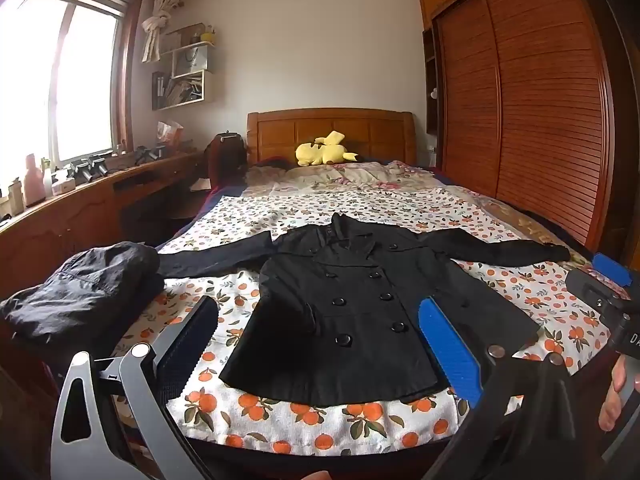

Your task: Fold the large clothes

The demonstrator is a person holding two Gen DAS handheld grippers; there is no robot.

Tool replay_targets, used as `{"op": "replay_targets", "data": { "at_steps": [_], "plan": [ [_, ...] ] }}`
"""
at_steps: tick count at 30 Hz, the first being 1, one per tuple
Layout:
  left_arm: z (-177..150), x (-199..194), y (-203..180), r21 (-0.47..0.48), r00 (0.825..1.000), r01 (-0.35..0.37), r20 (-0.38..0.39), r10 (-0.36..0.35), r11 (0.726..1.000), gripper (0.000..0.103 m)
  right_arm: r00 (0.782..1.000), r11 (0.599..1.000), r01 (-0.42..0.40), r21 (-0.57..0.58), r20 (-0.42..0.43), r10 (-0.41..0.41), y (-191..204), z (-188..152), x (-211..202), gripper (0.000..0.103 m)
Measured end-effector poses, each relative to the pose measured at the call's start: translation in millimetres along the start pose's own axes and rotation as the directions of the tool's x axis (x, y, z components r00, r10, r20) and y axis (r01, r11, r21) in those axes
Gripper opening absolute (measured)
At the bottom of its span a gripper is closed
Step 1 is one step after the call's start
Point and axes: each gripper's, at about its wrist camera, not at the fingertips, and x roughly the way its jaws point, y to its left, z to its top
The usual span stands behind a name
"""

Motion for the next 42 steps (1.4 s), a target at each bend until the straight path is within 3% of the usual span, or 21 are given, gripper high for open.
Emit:
{"op": "replay_targets", "data": {
  "at_steps": [42],
  "plan": [
    [2.7,-6.8,-5.6,0.0,1.0,0.001,0.012,-0.001,1.0,0.101,1.0,1.0,0.019,0.024,-0.008,-0.019,-5.1,-1.7,2.5,0.097]
  ]
}}
